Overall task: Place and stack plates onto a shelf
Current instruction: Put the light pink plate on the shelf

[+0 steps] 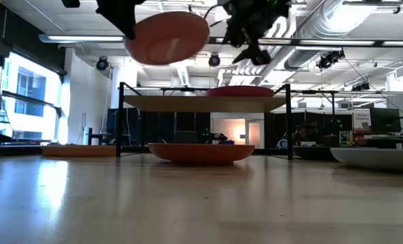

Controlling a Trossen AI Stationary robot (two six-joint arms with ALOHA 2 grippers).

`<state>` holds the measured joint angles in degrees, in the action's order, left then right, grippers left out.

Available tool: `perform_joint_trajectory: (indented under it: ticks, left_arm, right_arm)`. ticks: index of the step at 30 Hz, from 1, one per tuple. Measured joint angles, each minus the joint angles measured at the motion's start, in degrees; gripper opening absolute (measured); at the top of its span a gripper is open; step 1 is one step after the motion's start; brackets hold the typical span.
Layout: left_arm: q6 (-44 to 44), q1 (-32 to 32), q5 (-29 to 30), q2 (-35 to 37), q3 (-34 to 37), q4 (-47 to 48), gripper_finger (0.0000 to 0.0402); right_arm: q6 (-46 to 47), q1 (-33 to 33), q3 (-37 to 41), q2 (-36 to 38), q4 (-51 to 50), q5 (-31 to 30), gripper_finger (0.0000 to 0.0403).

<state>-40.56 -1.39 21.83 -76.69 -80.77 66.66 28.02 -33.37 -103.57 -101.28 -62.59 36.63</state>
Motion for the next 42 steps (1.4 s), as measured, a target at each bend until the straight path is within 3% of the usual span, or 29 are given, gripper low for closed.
perform_joint_trajectory:
  ticks: [4, 8, 14, 18, 27, 42]
  left_arm:
    - [1.09, 1.87, 2.78, 1.60, -2.63, 0.11, 0.0000]
    - [1.46, 6.38, 1.35, 1.21, -6.92, -0.13, 0.0000]
    - [0.11, 13.80, -3.09, -4.67, -11.71, 0.90, 0.0000]
    - [-0.11, 17.13, -2.11, -10.79, -13.32, 4.07, 0.0000]
    - [3.44, 19.54, -0.23, -19.96, -13.53, 4.20, 0.0000]
    - [5.66, 18.96, -1.36, -23.53, -13.55, 6.29, 0.0000]
  right_arm:
    - [-1.75, -0.03, 0.00, 5.44, -1.96, -6.57, 0.0229]
    - [-3.03, -0.01, 0.00, 10.58, -3.70, -11.62, 0.0229]
    - [-2.51, -0.03, 0.00, 16.15, -4.83, -17.40, 0.0229]
    - [-1.03, -0.01, 0.00, 18.18, -5.65, -19.90, 0.0229]
    - [0.45, 0.03, 0.24, 18.85, -5.81, -20.21, 0.0229]
    - [0.00, 2.42, 0.35, 18.85, -5.99, -23.15, 0.0229]
